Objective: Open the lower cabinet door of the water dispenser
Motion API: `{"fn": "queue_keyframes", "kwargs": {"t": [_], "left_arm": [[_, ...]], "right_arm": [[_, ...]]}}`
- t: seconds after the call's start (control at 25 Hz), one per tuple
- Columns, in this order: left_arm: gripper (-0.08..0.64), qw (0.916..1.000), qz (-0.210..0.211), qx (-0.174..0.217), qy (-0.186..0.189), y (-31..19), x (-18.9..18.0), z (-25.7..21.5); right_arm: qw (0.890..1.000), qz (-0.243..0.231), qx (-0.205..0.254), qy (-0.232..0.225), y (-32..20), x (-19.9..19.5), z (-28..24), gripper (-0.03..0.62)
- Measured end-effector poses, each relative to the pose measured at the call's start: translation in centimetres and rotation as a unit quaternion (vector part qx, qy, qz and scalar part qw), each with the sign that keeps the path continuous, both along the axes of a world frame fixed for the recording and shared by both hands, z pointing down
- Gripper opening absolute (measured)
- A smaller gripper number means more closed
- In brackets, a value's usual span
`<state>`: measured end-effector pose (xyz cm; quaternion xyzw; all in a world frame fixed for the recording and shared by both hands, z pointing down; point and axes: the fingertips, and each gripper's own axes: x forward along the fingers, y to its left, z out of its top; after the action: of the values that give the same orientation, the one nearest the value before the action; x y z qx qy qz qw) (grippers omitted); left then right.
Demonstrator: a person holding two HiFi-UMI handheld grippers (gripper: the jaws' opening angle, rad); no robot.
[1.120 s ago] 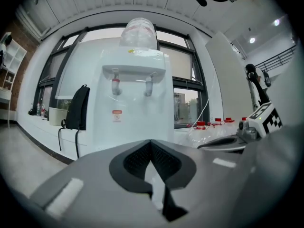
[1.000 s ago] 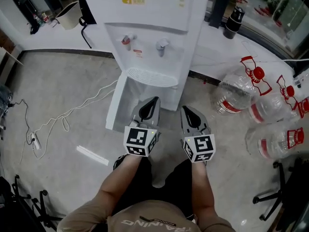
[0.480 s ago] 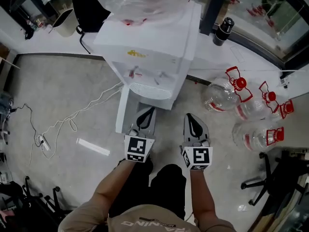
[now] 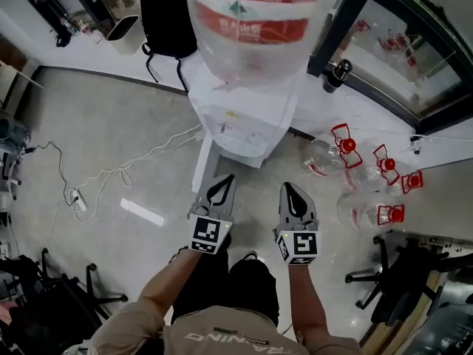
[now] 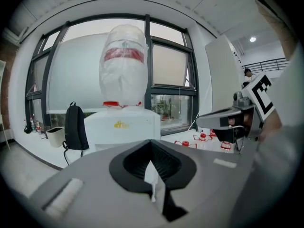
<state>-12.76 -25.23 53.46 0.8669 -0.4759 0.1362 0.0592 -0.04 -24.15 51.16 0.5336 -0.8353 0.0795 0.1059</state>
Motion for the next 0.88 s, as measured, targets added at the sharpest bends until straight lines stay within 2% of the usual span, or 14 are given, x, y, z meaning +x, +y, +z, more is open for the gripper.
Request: {"fn": "queue_keyframes", "kwargs": {"t": [0.16,0.44,0.72,0.88], "left_arm": [[0.008,0.9999,-0.011,0.006,-0.007,1.4,-0.8,-7.0],[0.008,0.9993,-0.029,0.015,0.018,2.1,-2.3,-16.7],[0.008,0.9993,-0.013,0.031,0.016,1.5,-3.1,-22.1],[0.008,0.9988,-0.004,0.042,0.027,0.5,-3.6,-24.6]], "right_arm": [[1.0,-0.02,-0.012,0.022,1.8,-0.7,-6.6,0.011],[0.999,-0.024,-0.007,0.02,3.3,-1.3,-16.2,0.011],[0.999,-0.028,0.018,0.03,1.4,-2.7,-21.9,0.011],[0.999,-0.03,0.034,0.024,-0.5,-3.8,-23.8,0.011]]}}
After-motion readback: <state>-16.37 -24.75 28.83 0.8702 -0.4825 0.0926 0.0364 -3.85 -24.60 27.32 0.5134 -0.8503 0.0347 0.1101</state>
